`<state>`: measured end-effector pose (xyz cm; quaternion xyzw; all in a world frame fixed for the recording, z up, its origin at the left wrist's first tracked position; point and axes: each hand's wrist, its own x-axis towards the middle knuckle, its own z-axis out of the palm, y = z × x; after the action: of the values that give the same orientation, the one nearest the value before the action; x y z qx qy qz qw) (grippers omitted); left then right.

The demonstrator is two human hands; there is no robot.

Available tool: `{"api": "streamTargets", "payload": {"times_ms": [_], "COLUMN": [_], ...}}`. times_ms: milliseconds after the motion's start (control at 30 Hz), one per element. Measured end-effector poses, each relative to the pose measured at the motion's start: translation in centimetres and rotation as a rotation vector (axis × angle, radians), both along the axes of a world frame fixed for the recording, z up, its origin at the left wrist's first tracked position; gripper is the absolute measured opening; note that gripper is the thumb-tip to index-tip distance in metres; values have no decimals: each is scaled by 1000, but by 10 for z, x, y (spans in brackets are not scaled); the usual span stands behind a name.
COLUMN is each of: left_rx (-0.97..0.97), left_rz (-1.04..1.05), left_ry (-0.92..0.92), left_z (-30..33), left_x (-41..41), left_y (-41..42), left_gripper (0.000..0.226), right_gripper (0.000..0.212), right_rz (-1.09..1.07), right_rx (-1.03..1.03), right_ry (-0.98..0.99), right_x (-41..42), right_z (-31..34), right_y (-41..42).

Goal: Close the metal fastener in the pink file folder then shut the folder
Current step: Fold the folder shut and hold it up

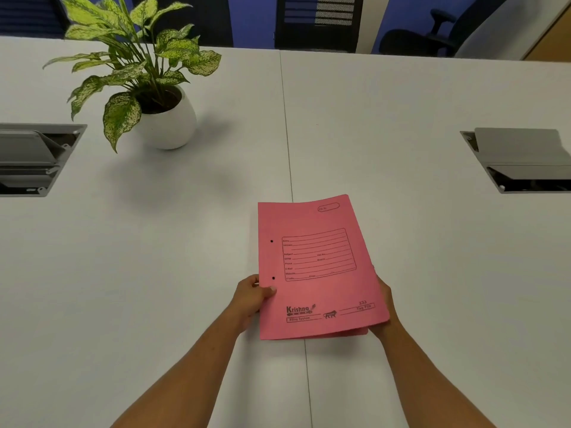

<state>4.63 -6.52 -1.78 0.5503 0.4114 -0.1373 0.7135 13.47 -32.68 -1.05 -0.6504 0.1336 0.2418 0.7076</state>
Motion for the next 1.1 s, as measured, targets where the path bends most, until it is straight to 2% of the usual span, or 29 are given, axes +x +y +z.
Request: {"api": "streamTargets", "payload": {"times_ms": [100, 233, 300, 467, 633, 900, 1100], "left_rx": [-41, -74, -86, -63, 22, 250, 407], "left_rz": [42, 11, 2, 7, 91, 153, 122], "left_ry": [-26, -83, -107, -143, -103, -12, -8], "left_z": [0, 0, 1, 1, 3, -1, -10], "left_x": [-4, -13, -17, -23, -13, 23, 66], "left_y": [7, 25, 33, 56, 83, 124, 159], "left_gripper": [24, 30, 32, 34, 30, 26, 34], "right_gripper": [44, 30, 34, 29, 21, 28, 40], "right_rz": [-61, 3, 44, 120, 185, 219, 174], "right_rx": [113, -50, -120, -106, -121, -264, -439], "right_ry": [118, 11, -50, -84, -134, -239, -290], "right_x": [6, 6, 4, 9, 19, 57, 96], "right_z": [-7, -14, -14, -11, -8, -15, -28], "right_y": [3, 14, 23, 47, 81, 149, 198]}}
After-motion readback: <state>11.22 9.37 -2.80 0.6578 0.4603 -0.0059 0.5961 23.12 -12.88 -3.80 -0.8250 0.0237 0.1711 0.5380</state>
